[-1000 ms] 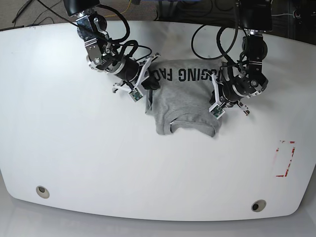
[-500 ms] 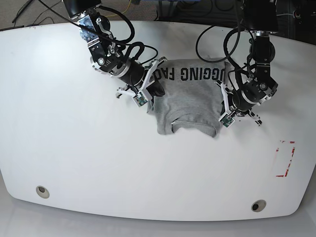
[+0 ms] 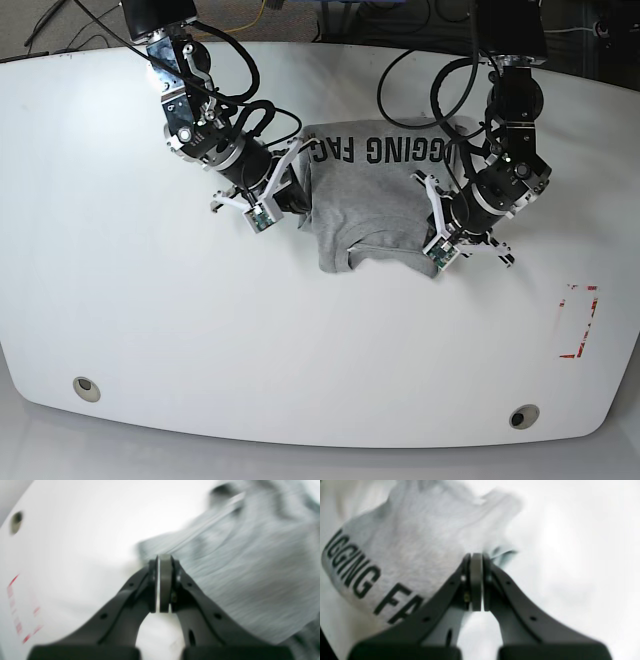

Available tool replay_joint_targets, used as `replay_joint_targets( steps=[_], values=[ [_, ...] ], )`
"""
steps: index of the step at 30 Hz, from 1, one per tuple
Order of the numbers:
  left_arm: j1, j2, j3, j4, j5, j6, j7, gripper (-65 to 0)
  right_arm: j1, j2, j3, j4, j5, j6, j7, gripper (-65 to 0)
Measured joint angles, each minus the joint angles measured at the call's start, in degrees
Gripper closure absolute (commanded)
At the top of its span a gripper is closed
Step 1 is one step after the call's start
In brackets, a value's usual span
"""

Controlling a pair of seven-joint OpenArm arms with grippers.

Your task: Layout the t-shirt on the table in an organized manner, then fold the t-shirt properly

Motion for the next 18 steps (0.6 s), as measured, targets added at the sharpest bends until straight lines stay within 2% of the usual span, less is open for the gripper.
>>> replay_joint_targets(
  steps=[6,9,14,18],
  values=[
    [6.32,3.72,-0.24,0.15,0.09,0.22,-18.60,0.0,-0.46,0.22,4.85,3.61,-0.17,0.26,-0.48,-0.1],
    [9.60,5.62,-0.04,-0.42,0.31,2.23,-25.73,0.0,-0.28,1.33,6.51,5.16,-0.15,0.42,0.02,-0.1],
    [12.44,7.80,0.02,-1.75,0.28,5.90,-34.12,0.0,-0.11,3.15,9.27,6.25,-0.22,0.11,0.02,-0.1],
    [13.77,8.68,-0.09,-3.17,0.24,9.60,-37.35,0.0,-0.09,4.63,11.41,6.71,-0.20,0.00,0.09,-0.1]
  ],
)
